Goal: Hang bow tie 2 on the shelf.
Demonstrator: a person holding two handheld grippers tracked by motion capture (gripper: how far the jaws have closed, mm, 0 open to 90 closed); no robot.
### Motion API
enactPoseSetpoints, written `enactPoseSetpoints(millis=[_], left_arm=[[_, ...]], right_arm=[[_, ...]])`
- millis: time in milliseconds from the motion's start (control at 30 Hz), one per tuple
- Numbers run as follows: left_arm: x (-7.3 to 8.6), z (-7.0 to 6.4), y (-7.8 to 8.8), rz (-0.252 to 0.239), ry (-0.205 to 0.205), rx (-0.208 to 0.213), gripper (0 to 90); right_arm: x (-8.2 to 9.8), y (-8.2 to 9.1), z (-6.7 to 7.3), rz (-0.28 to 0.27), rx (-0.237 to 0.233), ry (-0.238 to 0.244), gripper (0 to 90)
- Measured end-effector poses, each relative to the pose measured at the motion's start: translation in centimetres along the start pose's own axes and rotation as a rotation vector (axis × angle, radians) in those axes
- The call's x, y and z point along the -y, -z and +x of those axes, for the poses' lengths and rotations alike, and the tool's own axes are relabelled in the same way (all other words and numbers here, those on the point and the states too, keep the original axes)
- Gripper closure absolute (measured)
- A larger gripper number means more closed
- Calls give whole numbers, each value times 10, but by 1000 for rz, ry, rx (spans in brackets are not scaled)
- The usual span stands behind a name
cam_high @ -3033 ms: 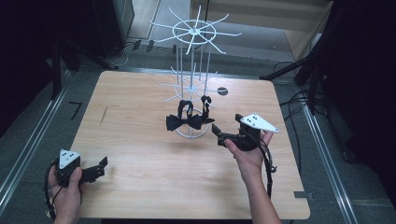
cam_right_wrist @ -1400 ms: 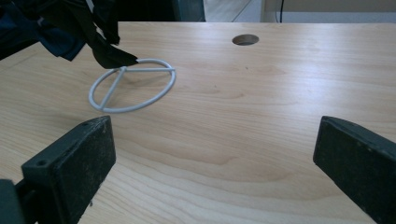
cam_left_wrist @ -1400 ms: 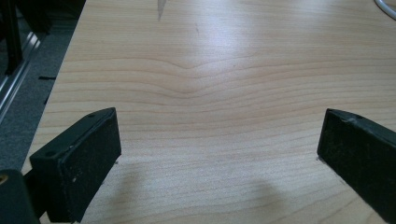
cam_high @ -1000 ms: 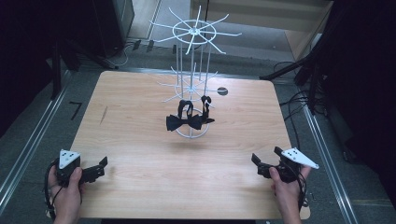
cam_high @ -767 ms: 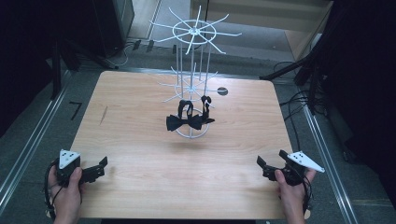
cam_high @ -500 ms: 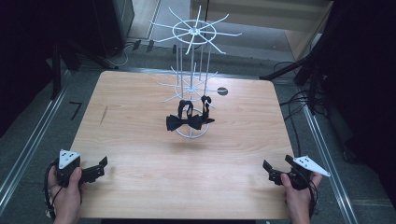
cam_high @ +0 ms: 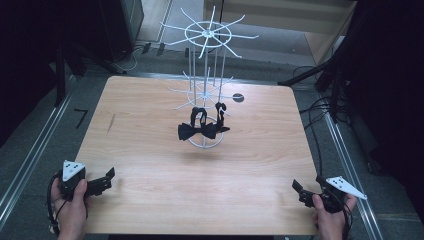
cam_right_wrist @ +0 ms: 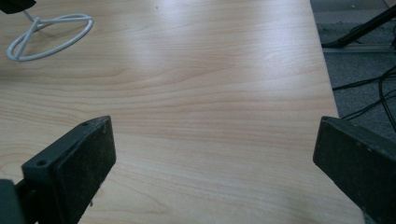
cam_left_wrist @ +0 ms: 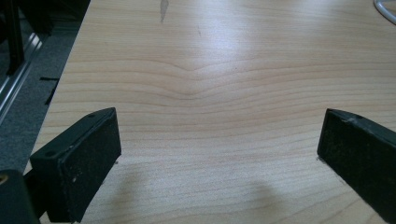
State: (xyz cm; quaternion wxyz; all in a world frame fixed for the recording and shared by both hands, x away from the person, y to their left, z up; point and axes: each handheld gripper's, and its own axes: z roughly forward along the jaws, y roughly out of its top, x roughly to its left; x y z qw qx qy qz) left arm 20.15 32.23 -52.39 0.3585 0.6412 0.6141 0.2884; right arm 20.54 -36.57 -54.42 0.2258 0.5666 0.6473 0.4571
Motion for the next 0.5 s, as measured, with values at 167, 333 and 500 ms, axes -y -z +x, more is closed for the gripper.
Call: enactPoseSetpoints(millis=[167, 333, 500], left_arm=[[0, 0, 0, 2, -2, 0, 0], [0, 0, 0, 0, 3, 1, 0], [0, 0, -1, 4, 6, 3, 0]], right_arm=[[5, 4, -6, 8, 10, -5, 0], [10, 7, -10, 6, 3, -20, 0], [11, 6, -9, 17, 13, -8, 1]])
